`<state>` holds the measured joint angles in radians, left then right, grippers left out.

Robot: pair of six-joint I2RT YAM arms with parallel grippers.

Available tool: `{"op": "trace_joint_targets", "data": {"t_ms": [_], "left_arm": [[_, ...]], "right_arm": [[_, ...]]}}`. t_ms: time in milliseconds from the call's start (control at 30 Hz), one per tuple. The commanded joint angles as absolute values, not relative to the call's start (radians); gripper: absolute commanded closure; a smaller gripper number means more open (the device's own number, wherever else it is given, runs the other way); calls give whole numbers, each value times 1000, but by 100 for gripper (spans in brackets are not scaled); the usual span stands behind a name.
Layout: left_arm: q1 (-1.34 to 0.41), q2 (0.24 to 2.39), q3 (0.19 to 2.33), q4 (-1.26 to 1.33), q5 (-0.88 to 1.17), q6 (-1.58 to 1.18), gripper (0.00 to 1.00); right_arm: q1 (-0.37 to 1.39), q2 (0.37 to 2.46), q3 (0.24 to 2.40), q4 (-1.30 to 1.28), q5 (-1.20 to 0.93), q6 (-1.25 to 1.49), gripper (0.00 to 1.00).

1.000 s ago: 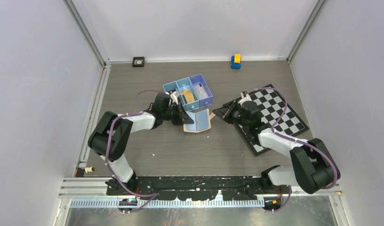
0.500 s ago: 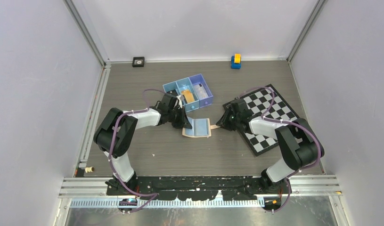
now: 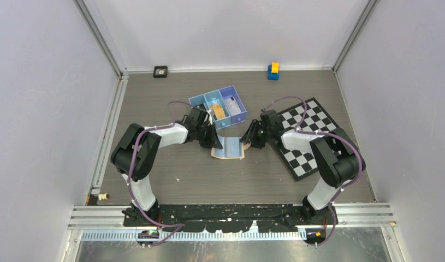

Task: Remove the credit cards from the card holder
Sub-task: Remove the credit card from the card holder.

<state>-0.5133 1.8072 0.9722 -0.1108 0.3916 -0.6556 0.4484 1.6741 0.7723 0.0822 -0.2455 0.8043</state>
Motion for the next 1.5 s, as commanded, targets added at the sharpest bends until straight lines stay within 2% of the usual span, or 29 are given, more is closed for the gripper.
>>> {"op": "trace_joint_targets", "data": {"t_ms": [0,233,333,433,500,700,933,1100,1200,1467], "left_arm": [[-518,1830,1008,-147,349,-617,100],[-520,1843,1019,-157,350,-612,100],[-520,1843,1020,-158,349,-612,100],[-520,1834,1018,-160,351,-611,100],[-520,1822,1016,-157,353,-611,98],[-520,1781,992,-131,380,-617,64],[-566,1805,1053,-219,341,-573,43],[-606,1820,1104,-310,267,-534,23],[-621,1829,1124,-341,259,-519,2],[-685,1873,1217,-479,130,-466,1]], "right_arm": [[478,1716,799,6,-245,757,57],[483,1729,799,-6,-299,771,71],[483,1715,798,-5,-287,769,81],[483,1696,796,-6,-289,766,95],[483,1679,794,-5,-295,765,99],[483,1615,779,23,-324,762,99],[486,1609,780,39,-343,764,100],[492,1604,782,40,-344,760,99],[493,1598,782,40,-344,758,99],[497,1593,783,38,-345,755,99]]}}
